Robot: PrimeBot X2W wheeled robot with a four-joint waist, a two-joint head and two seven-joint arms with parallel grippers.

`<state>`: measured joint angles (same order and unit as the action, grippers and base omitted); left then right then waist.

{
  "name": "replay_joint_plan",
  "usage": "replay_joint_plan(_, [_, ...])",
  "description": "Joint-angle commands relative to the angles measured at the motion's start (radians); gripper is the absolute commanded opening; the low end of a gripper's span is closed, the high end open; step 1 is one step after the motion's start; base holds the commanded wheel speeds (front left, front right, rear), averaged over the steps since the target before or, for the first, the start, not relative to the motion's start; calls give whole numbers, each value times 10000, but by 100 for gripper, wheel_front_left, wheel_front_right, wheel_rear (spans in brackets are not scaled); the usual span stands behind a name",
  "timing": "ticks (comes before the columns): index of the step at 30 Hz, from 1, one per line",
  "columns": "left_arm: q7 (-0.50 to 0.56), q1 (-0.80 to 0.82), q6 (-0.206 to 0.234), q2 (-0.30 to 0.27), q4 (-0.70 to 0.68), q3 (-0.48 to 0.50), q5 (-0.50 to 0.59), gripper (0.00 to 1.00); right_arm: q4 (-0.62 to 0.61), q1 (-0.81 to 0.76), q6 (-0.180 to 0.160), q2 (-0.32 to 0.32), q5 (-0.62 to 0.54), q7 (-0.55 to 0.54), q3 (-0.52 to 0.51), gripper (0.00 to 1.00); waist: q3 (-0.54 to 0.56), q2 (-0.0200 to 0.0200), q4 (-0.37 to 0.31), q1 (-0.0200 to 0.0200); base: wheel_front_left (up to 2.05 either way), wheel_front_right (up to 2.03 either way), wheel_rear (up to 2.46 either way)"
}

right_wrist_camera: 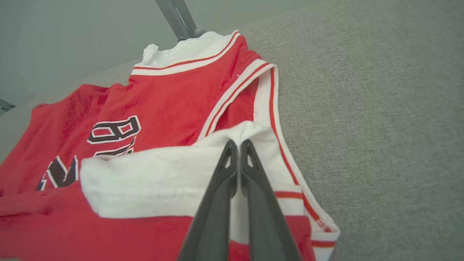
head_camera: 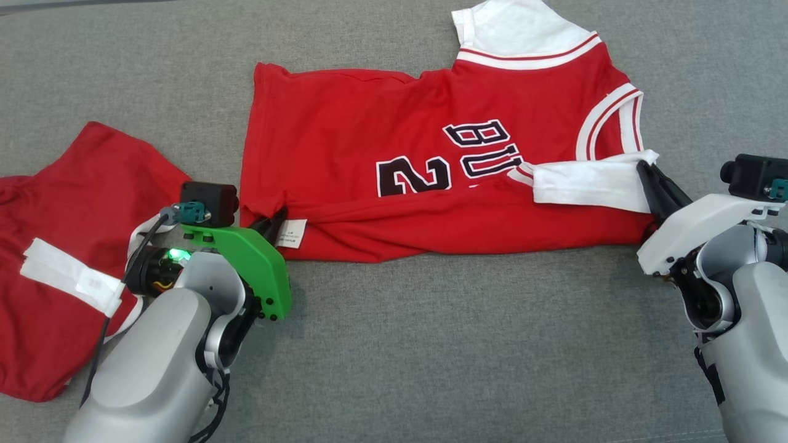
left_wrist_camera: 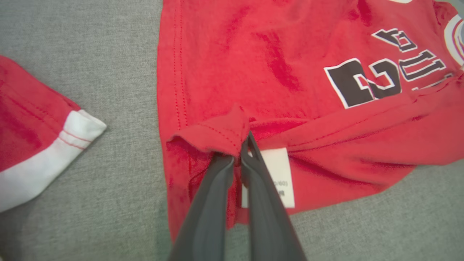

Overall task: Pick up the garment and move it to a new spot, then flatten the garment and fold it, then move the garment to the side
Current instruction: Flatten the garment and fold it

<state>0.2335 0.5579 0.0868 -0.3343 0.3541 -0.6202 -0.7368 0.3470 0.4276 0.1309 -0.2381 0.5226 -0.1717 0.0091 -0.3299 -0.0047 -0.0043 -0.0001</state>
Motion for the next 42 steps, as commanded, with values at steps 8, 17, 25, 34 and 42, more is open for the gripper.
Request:
replay_joint_plan(8, [-456, -177, -110, 112, 720, 255, -289, 100, 377, 338, -3, -579, -101, 1150, 847, 100, 201, 47, -199, 1, 0, 0, 0])
replay_joint_plan(17, [-1189, -2031, 353, -519, -786, 828, -762, 100, -1760, -1651, -5, -1512, -134, 1198, 678, 100, 392, 47, -266, 1, 0, 0, 0])
replay_joint_plan(25, [-897, -2204, 507, -631, -1298, 937, -1065, 100, -1917, -2371, -3, -1325, -446, 235, 402, 100, -83, 47, -148, 1, 0, 0, 0])
replay_joint_plan(34, [-446, -1794, 233, -521, -686, 783, -1226, 100, -1110, -1767, -3, -1108, -452, -54, 540, 100, -353, 47, -140, 1, 0, 0, 0])
replay_joint_plan(42, [-106, -1530, -476, -324, -274, 506, -1538, 0, -424, -1054, -3, -1279, 262, -268, 1070, 0, -511, 47, -150, 1, 0, 0, 0])
